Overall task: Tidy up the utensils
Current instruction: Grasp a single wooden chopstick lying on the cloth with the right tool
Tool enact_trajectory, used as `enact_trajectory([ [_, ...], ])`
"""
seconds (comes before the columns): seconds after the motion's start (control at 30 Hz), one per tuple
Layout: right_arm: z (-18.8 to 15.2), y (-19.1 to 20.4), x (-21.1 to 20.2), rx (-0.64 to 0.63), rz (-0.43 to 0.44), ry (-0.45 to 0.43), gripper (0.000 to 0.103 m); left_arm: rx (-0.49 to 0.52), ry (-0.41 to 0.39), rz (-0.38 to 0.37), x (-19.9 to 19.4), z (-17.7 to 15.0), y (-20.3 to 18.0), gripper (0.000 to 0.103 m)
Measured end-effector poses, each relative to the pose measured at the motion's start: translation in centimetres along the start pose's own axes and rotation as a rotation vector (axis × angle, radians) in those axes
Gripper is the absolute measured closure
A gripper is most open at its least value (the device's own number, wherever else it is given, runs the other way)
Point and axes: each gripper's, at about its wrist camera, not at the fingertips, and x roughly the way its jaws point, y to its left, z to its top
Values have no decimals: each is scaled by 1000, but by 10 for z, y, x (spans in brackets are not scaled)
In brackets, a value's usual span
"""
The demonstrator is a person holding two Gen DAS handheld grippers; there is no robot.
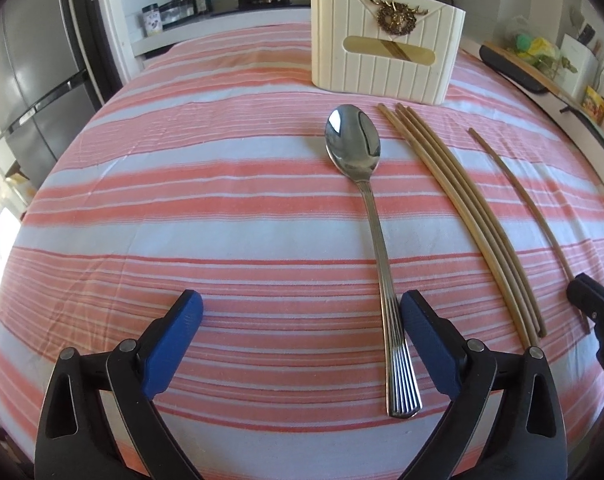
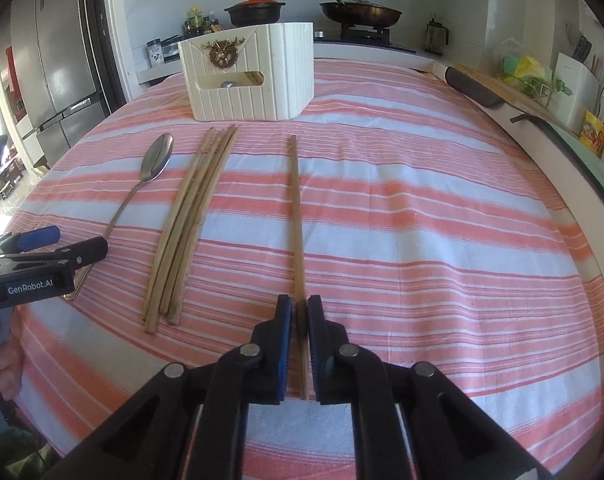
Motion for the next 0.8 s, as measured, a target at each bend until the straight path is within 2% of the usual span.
enact_trajectory([
  [0.33,-7,4,-1,-10,-32,-54,91,-4,-7,4,0,-2,0,1],
  [0.7,-8,8,-1,-20,-66,-59,91,-4,-8,4,-1,-2,1,1],
  [0.8,-4,9,0,-25,-67,-36,91,-5,-8,4,-1,-3,1,1],
])
